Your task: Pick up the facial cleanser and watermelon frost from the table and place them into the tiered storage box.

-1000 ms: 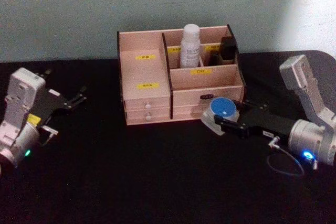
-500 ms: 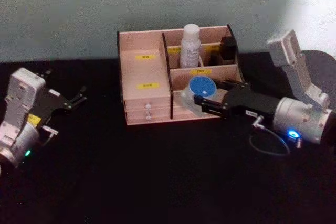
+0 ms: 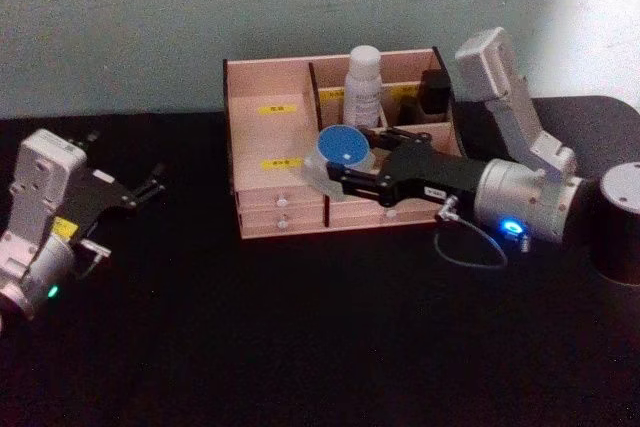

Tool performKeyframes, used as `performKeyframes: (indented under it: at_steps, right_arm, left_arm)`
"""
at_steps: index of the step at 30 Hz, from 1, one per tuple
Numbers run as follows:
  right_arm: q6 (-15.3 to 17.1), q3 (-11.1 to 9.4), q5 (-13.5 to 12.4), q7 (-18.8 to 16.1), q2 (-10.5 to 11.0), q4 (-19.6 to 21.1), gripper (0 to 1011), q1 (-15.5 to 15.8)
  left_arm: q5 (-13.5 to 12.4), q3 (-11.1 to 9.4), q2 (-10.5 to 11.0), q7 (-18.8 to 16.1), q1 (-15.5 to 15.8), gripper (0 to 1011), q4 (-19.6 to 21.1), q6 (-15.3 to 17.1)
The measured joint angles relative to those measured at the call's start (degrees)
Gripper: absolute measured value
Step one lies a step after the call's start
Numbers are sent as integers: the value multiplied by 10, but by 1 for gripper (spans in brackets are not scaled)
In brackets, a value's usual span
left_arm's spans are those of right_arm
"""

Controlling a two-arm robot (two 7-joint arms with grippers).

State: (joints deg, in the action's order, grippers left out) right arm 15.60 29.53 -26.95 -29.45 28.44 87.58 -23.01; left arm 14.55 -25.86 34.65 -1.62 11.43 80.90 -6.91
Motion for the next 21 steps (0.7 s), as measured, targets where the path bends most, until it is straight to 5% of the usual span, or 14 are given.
performKeyframes:
  at_steps: [21]
  right_arm:
    - [-17,48,24,-22,-72,-133,705,-97]
  left_arm:
    - [0,0,0,0,0,1001,0,0]
